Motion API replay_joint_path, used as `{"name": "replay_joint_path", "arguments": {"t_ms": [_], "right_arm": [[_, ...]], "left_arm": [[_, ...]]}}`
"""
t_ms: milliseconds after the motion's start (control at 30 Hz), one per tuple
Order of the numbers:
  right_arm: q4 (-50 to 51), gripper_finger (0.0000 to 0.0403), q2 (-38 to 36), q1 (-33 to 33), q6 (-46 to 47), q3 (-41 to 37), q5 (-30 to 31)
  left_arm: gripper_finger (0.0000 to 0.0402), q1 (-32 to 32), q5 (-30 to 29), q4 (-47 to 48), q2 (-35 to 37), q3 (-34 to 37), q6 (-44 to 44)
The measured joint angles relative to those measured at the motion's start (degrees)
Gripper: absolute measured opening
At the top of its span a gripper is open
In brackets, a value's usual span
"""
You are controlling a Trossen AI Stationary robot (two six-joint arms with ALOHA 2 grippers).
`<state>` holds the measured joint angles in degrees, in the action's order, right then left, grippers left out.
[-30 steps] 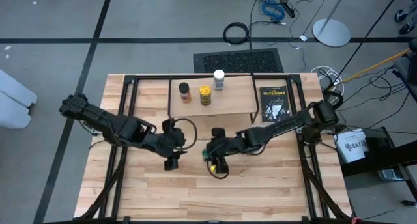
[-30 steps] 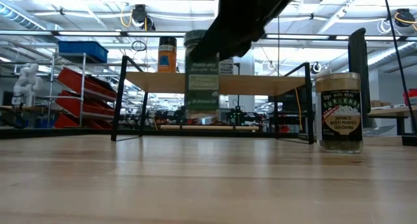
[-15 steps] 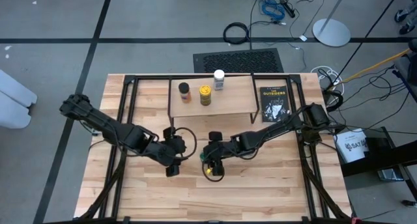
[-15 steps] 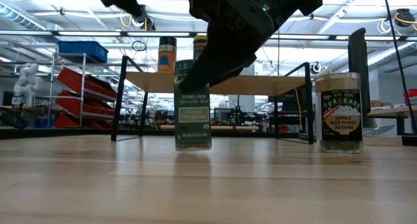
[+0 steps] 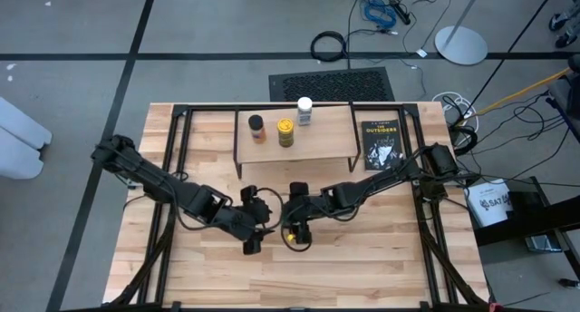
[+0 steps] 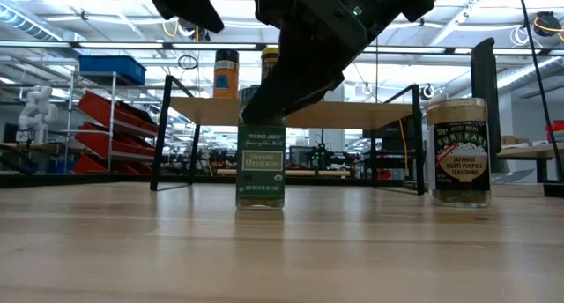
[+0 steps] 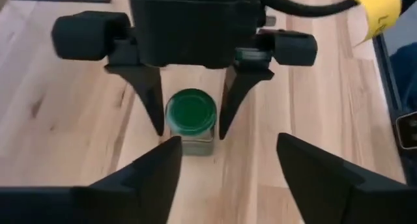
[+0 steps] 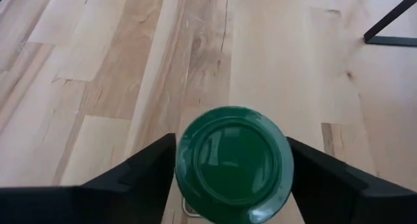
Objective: Shelf spices
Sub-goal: Remove the green seasoning bottle from the shelf
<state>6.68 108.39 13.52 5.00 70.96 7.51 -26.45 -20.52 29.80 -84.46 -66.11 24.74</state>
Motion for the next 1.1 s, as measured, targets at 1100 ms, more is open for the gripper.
{"name": "replay_joint_path", "arguments": {"t_ms": [1100], "right_arm": [[27.85, 0.0292, -28.05, 7.02, 6.38, 0.00, 1.84]], "left_arm": [[0.0362, 5.69, -2.10, -8.83, -12.42, -0.02, -4.58]]}}
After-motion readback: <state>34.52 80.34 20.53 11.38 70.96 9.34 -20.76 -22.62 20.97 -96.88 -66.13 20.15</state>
